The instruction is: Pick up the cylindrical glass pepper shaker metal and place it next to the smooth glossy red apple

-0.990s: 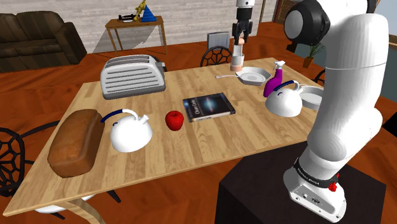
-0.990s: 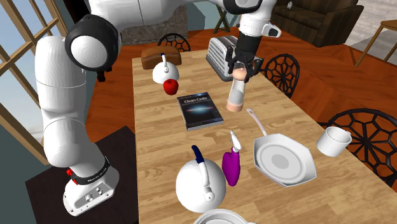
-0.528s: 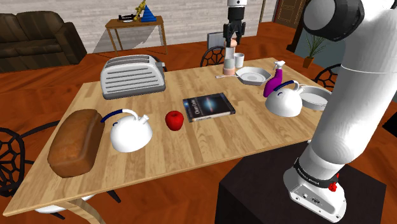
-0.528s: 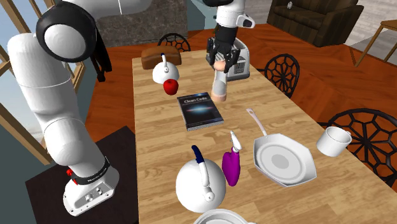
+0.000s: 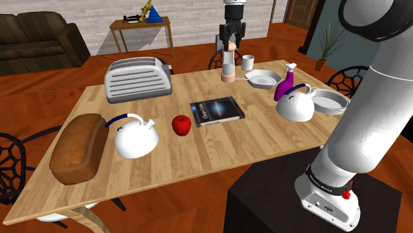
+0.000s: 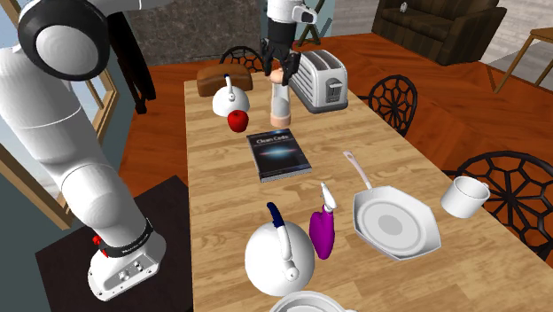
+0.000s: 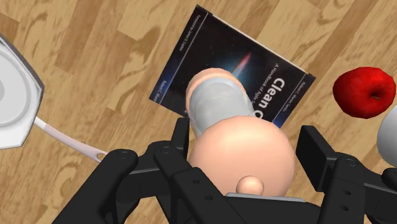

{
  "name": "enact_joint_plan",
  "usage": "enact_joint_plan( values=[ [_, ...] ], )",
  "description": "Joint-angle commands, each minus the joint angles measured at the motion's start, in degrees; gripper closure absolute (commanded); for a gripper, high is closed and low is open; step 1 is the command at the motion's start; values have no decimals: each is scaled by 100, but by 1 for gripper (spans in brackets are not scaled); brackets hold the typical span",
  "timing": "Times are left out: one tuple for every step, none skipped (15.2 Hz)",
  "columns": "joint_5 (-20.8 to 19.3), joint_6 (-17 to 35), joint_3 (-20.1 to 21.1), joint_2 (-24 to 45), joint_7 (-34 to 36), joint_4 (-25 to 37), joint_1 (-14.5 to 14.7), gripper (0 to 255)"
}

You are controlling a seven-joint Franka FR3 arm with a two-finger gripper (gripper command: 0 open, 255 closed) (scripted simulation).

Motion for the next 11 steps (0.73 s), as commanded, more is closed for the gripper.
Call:
enact_joint_plan(
  values=[
    [-2,-5,126,-104,278,-79,144,255],
    [-3,-8,192,-164,416,-125,214,255],
    [-2,-13,258,-218,553,-163,285,255],
    [1,-19,324,-265,691,-193,355,255],
    [6,-27,392,-307,828,-217,423,255],
    [12,-36,460,-343,966,-233,492,255],
    [20,-46,528,-372,1104,-241,560,255],
    [29,-57,596,-395,1241,-243,627,255],
    [39,-69,665,-413,1379,-237,694,255],
    [49,-81,734,-424,1517,-224,760,255],
    [60,-95,803,-429,1655,-204,827,255]
  ],
)
